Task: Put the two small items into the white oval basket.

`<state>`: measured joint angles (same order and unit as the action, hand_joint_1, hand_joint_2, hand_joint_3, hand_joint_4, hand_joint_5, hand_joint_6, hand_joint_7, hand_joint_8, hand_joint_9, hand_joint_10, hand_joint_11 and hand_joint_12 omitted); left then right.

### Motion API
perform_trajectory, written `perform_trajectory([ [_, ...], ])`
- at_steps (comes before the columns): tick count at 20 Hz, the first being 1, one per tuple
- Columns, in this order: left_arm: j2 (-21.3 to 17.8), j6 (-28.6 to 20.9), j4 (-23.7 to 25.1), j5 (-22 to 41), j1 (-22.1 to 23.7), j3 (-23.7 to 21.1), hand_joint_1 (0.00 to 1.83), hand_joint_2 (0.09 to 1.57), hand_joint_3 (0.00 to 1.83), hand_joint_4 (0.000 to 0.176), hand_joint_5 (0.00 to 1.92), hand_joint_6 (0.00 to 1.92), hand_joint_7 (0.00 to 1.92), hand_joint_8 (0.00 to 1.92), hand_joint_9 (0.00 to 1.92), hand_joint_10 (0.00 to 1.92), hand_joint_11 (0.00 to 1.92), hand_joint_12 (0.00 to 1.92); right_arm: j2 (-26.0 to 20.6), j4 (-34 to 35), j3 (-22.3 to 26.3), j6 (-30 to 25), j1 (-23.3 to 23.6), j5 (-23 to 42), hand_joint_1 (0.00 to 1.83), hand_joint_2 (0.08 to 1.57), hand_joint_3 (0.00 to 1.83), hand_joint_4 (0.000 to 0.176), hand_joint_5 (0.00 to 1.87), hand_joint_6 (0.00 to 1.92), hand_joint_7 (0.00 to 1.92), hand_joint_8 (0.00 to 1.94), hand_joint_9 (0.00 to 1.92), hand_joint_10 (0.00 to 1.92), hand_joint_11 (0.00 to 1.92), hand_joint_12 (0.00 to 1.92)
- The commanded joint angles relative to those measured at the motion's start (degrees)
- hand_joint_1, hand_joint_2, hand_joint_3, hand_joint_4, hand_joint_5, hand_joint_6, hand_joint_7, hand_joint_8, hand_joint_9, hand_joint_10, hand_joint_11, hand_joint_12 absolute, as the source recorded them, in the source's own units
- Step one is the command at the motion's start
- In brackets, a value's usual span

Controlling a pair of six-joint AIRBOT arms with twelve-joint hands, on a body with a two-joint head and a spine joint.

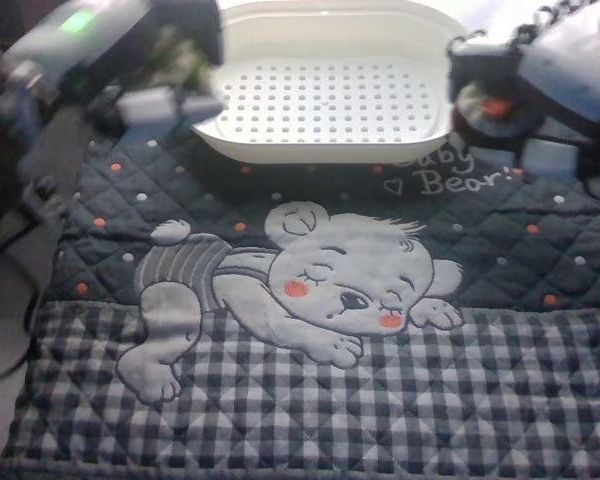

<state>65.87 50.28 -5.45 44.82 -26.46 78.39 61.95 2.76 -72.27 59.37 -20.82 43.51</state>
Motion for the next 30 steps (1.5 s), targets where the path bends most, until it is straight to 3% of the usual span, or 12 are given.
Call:
perform_trajectory([
  [1,0.61,-0.11,0.94,2.9,1.84,1.03,1.27,1.36,0.0,0.0,0.57,1.68,0.43,1.64,0.56,1.79,0.56,1.92,0.32,0.95,-1.78,0.38,2.1,4.34,1.34,1.22,0.0,0.0,0.61,1.4,0.8,1.23,0.83,1.48,0.67,1.73],
  [4,5.93,0.18,-0.37,-3.28,6.05,8.35,1.18,1.35,0.0,0.0,0.52,1.44,0.61,1.82,0.72,1.91,0.92,1.92,6.5,2.02,-8.75,0.39,6.03,-0.53,1.35,1.24,0.01,0.0,0.59,1.32,0.74,1.47,0.79,1.59,0.81,1.86],
  [9,13.78,-2.96,-0.98,-10.39,8.75,18.16,1.24,1.39,0.0,0.0,0.51,1.64,0.42,1.77,0.49,1.89,0.31,1.92,12.92,4.24,-15.99,0.4,8.45,-6.29,1.33,1.26,0.0,0.0,0.58,1.32,0.68,1.49,0.78,1.58,0.69,1.73],
  [10,14.37,-2.96,-0.94,-10.97,8.87,18.65,1.31,1.26,0.0,0.0,0.29,1.38,0.26,1.39,0.26,1.6,0.16,1.9,13.24,4.31,-16.34,0.4,8.57,-6.65,1.29,1.31,0.0,0.0,0.47,1.53,0.61,1.52,0.72,1.64,0.57,1.79],
  [11,14.77,-2.96,-0.67,-11.31,8.87,18.93,1.28,1.23,0.0,0.0,0.22,1.17,0.21,1.14,0.19,1.48,0.09,1.91,13.26,4.48,-16.41,0.4,8.6,-6.88,1.16,1.23,0.0,0.0,0.29,1.0,0.39,1.03,0.45,1.4,0.4,1.8],
  [13,14.86,-2.96,-0.53,-11.74,8.82,19.0,1.02,1.21,0.0,0.048,0.16,0.41,0.07,0.22,0.02,0.78,0.0,1.64,13.26,4.53,-16.38,0.4,8.62,-7.16,0.82,1.15,0.0,0.018,0.05,0.14,0.07,0.12,0.07,0.51,0.02,1.42],
  [16,14.55,-2.95,-0.3,-12.13,8.85,18.96,0.67,1.05,0.0,0.173,0.0,0.0,0.0,0.0,0.0,0.0,0.0,0.03,13.23,4.52,-16.07,0.4,8.64,-7.29,0.44,1.06,0.0,0.002,0.0,0.0,0.0,0.0,0.0,0.0,0.0,0.01],
  [23,8.3,-2.62,-0.29,-8.15,8.15,13.23,0.6,0.95,0.0,0.176,0.0,0.0,0.0,0.0,0.0,0.0,0.0,0.0,8.42,3.04,-10.22,0.39,8.64,-5.61,0.28,1.03,0.01,0.0,0.0,0.0,0.0,0.0,0.0,0.0,0.0,0.07],
  [25,3.23,-2.58,-0.31,-3.83,7.05,8.45,0.59,0.93,0.0,0.176,0.0,0.0,0.0,0.0,0.0,0.0,0.0,0.0,3.59,0.02,-4.65,0.39,8.63,-3.43,0.26,1.13,0.0,0.0,0.0,0.0,0.0,0.0,0.05,0.04,0.0,1.31],
  [26,0.9,-2.51,-0.33,-1.9,6.62,6.35,0.65,0.93,0.0,0.176,0.0,0.0,0.0,0.0,0.0,0.0,0.0,0.0,1.24,-1.21,-2.21,0.38,8.63,-2.53,0.31,1.15,0.0,0.0,0.0,0.0,0.0,0.0,0.01,0.01,0.0,1.32],
  [29,-6.59,-2.45,-0.01,6.46,2.74,-0.71,0.69,1.0,0.01,0.176,0.0,0.0,0.0,0.0,0.0,0.0,0.0,0.0,-6.46,-3.24,3.8,0.37,8.62,0.3,0.43,1.2,0.0,0.016,0.0,0.0,0.0,0.0,0.0,0.0,0.0,0.45],
  [30,-8.96,-2.45,0.37,8.74,1.43,-2.97,0.71,1.04,0.02,0.176,0.0,0.0,0.0,0.0,0.0,0.0,0.01,0.0,-8.54,-3.54,5.53,0.37,8.61,0.88,0.39,1.22,0.0,0.068,0.0,0.0,0.0,0.0,0.0,0.0,0.0,0.09],
])
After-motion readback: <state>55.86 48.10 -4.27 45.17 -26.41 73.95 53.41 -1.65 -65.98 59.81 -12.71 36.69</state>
